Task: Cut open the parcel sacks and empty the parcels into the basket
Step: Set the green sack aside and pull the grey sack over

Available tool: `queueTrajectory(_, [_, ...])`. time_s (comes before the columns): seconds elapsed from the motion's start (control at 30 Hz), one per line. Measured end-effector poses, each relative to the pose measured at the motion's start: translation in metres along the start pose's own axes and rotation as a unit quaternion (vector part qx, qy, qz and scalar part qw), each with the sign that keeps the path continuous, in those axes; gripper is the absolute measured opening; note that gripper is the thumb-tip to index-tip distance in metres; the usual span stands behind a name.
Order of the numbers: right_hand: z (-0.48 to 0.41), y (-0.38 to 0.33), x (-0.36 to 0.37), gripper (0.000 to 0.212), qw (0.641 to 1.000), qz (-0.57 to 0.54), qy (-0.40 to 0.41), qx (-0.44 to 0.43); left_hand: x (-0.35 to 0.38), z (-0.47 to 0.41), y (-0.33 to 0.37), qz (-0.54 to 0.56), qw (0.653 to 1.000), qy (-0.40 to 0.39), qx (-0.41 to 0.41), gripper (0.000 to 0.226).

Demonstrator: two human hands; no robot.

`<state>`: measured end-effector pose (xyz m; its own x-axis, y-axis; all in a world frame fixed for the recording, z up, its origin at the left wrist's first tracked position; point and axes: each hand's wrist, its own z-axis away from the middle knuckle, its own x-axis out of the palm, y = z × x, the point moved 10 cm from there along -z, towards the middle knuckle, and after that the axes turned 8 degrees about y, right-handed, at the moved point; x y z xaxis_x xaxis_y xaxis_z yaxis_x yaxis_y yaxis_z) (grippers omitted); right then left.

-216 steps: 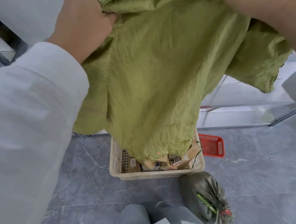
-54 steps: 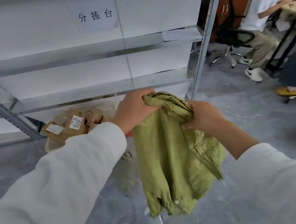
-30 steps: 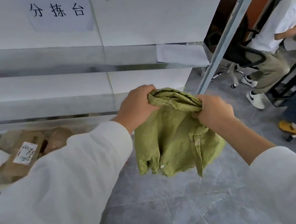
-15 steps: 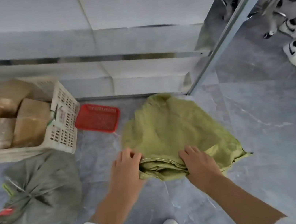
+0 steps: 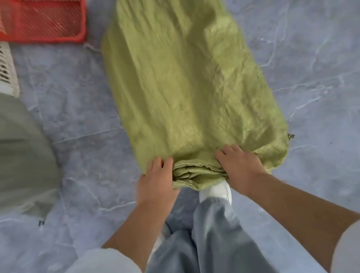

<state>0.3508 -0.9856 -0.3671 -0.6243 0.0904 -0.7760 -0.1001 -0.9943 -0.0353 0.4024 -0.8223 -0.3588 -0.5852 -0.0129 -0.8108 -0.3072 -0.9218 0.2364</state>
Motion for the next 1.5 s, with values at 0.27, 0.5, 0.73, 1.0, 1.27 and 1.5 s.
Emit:
queueTrajectory(0.27, [0.028, -0.024, 0.098, 0.076, 0.997, -0.027, -0.076, -0.002, 0.08, 0.037, -0.007, -0.036, 0.993, -0.087, 0.066, 0.057])
queueTrajectory(0.5, [0.063, -0.073, 0.123, 0.064, 0.98, -0.143, -0.139, -0.002, 0.11, 0.084, 0.001, 0.029, 0.993, -0.108, -0.025, 0.049])
queueTrajectory(0.73, [0.074, -0.086, -0.021, 0.049, 0.986, -0.164, 0.015, -0.01, -0.03, 0.082, 0.027, 0.064, 0.995, 0.076, -0.004, 0.034])
queueTrajectory(1.0, [0.13, -0.085, -0.316, 0.052, 0.966, -0.166, 0.196, -0.009, -0.317, 0.118, 0.05, 0.057, 0.966, 0.253, 0.017, 0.037])
queueTrajectory(1.27, [0.291, -0.151, -0.569, 0.045, 0.906, -0.179, 0.375, -0.086, -0.587, 0.295, 0.029, 0.116, 0.89, 0.44, -0.035, 0.035])
queueTrajectory(1.5, [0.373, -0.269, -0.624, 0.048, 0.875, -0.182, 0.406, -0.19, -0.643, 0.427, -0.027, 0.101, 0.86, 0.493, -0.083, 0.04])
